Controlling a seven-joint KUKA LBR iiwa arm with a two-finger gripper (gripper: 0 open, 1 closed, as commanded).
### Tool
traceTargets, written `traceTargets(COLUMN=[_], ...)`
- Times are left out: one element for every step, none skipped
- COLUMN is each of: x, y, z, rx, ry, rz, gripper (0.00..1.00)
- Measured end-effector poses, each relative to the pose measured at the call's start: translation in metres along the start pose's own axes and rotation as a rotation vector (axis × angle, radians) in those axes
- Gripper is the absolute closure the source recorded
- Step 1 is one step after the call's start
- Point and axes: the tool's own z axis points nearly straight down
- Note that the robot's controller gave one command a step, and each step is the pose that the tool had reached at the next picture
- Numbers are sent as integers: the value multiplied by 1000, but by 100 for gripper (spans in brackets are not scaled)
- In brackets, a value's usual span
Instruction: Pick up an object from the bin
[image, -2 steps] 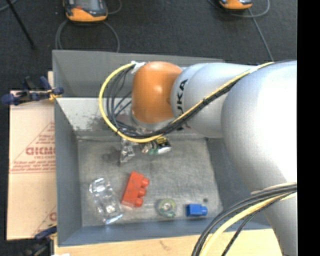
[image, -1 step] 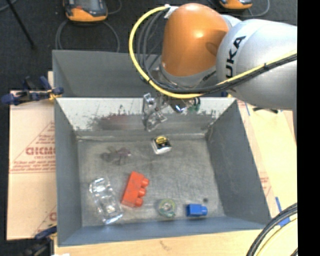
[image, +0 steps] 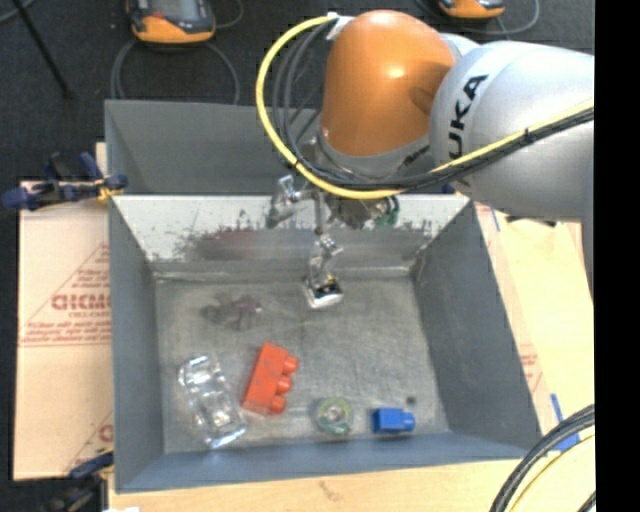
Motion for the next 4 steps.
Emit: traceTargets(x=[38,129,111,68], y=[120,72,78,38], z=[87,141,177,176], rx=[-6,-1,5,-2], ry=[11,6,-11,1], rz=[-24,-227,-752,-1044], gripper=[0,0,0,0])
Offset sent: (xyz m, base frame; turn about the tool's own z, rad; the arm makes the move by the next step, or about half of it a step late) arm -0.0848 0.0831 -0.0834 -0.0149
